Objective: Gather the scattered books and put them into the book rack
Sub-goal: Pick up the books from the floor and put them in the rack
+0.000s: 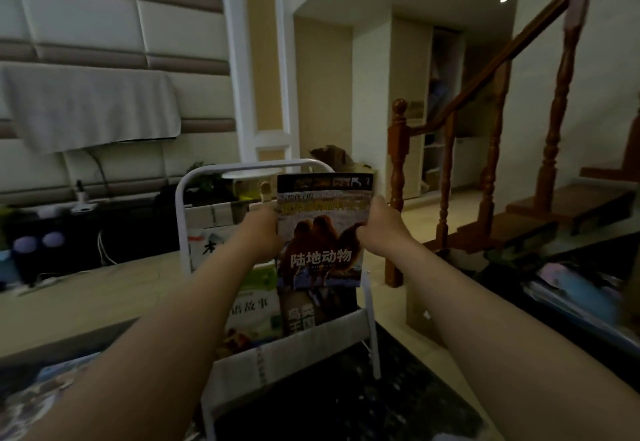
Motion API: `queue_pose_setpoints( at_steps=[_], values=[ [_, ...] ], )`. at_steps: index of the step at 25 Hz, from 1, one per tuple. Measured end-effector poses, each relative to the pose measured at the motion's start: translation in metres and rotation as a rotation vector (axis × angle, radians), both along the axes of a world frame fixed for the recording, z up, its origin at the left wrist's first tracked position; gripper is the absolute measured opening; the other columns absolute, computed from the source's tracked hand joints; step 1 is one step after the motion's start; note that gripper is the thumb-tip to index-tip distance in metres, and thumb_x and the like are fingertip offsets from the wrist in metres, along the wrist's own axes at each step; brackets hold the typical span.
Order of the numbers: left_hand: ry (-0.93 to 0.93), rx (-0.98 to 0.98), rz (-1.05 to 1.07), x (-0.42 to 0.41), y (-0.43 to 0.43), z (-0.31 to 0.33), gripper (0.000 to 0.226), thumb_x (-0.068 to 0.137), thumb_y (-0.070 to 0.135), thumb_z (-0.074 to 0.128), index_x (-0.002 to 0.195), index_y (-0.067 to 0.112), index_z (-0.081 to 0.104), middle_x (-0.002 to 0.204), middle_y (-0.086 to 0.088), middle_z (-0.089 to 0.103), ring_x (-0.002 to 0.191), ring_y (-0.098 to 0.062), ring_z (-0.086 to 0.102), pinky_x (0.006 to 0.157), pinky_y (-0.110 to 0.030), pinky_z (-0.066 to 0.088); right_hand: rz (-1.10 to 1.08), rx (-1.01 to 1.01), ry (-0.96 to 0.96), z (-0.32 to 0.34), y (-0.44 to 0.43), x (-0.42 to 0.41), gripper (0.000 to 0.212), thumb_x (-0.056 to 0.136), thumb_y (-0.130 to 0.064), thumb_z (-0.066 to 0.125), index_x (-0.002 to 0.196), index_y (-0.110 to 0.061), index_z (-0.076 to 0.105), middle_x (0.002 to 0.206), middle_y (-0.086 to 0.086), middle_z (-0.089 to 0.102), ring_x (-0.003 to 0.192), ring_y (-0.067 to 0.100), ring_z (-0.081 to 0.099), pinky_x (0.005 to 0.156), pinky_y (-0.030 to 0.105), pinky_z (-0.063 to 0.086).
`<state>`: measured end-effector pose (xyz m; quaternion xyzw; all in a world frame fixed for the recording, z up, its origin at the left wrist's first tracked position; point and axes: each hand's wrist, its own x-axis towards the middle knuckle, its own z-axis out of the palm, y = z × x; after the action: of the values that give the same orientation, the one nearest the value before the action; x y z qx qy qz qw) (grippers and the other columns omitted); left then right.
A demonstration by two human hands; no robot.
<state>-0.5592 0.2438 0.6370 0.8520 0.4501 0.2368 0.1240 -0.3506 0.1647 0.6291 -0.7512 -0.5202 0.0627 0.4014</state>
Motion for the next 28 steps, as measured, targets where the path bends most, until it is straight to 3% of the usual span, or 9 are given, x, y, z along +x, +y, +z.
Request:
queue_pose_setpoints(
  at_steps=[4, 9, 12, 16, 18, 21, 23, 28],
  values=[
    [0.172, 0.072, 0.02, 0.005, 0.03, -0.03, 0.018, 0.091, 0.033, 0.059, 0.101, 0.018, 0.058, 0.102, -0.006, 0.062, 0.089, -0.024, 0.057, 0.077, -0.036, 0.05, -0.031, -0.045, 0.104, -0.02, 0.012, -0.002, 0.042, 0.088, -0.013, 0.06, 0.124, -0.012, 0.039, 0.114, 0.006, 0.052, 0.103, 0.026, 0.055, 0.079, 0.036, 0.052],
    [0.364, 0.168, 0.13, 0.008, 0.049, -0.056, 0.042, 0.086, 0.04, 0.059, 0.122, 0.018, 0.053, 0.112, -0.009, 0.061, 0.101, -0.03, 0.059, 0.082, -0.043, 0.053, -0.063, -0.136, 0.207, -0.035, 0.023, -0.008, 0.045, 0.09, -0.015, 0.058, 0.13, -0.008, 0.038, 0.119, 0.008, 0.05, 0.1, 0.023, 0.049, 0.078, 0.031, 0.043],
    [0.357, 0.183, 0.165, 0.007, 0.054, -0.066, 0.053, 0.084, 0.044, 0.061, 0.13, 0.02, 0.049, 0.116, -0.009, 0.058, 0.105, -0.031, 0.058, 0.08, -0.042, 0.05, -0.054, -0.168, 0.266, -0.045, 0.031, -0.017, 0.051, 0.091, -0.018, 0.058, 0.135, -0.009, 0.035, 0.128, 0.01, 0.05, 0.11, 0.026, 0.051, 0.083, 0.031, 0.044],
    [0.262, 0.191, 0.174, 0.006, 0.054, -0.068, 0.052, 0.084, 0.048, 0.064, 0.121, 0.014, 0.051, 0.116, -0.011, 0.058, 0.104, -0.031, 0.058, 0.081, -0.041, 0.05, -0.07, -0.113, 0.376, -0.051, 0.042, -0.027, 0.05, 0.091, -0.018, 0.056, 0.136, -0.014, 0.036, 0.128, 0.009, 0.051, 0.114, 0.028, 0.052, 0.087, 0.034, 0.046],
    [0.18, 0.18, 0.193, 0.005, 0.051, -0.066, 0.061, 0.083, 0.045, 0.068, 0.125, 0.011, 0.039, 0.115, -0.012, 0.058, 0.103, -0.031, 0.059, 0.08, -0.04, 0.05, -0.066, -0.105, 0.408, -0.053, 0.047, -0.028, 0.048, 0.092, -0.016, 0.055, 0.137, -0.016, 0.037, 0.127, 0.009, 0.052, 0.109, 0.026, 0.051, 0.087, 0.034, 0.046],
    [0.16, 0.208, 0.214, 0.008, 0.048, -0.069, 0.103, 0.083, 0.034, 0.07, 0.151, 0.012, -0.005, 0.105, -0.01, 0.06, 0.087, -0.028, 0.061, 0.071, -0.042, 0.053, -0.074, -0.085, 0.442, -0.057, 0.052, -0.026, 0.047, 0.092, -0.014, 0.054, 0.136, -0.018, 0.038, 0.122, 0.006, 0.051, 0.104, 0.023, 0.05, 0.093, 0.037, 0.049],
    [0.193, 0.268, 0.228, 0.012, 0.046, -0.073, 0.11, 0.084, 0.028, 0.069, 0.151, 0.019, -0.018, 0.1, -0.011, 0.061, 0.081, -0.028, 0.061, 0.067, -0.043, 0.054, -0.068, -0.102, 0.467, -0.06, 0.054, -0.025, 0.052, 0.091, -0.013, 0.052, 0.139, -0.018, 0.037, 0.124, 0.006, 0.051, 0.11, 0.025, 0.051, 0.098, 0.041, 0.049],
    [0.327, 0.383, 0.267, 0.018, 0.043, -0.084, 0.062, 0.084, 0.027, 0.068, 0.132, 0.019, 0.031, 0.119, -0.012, 0.055, 0.107, -0.035, 0.054, 0.085, -0.045, 0.049, 0.02, -0.219, 0.459, -0.074, 0.067, -0.027, 0.077, 0.081, -0.02, 0.058, 0.15, -0.024, 0.025, 0.147, 0.006, 0.044, 0.127, 0.029, 0.047, 0.104, 0.044, 0.046]
  ],
)
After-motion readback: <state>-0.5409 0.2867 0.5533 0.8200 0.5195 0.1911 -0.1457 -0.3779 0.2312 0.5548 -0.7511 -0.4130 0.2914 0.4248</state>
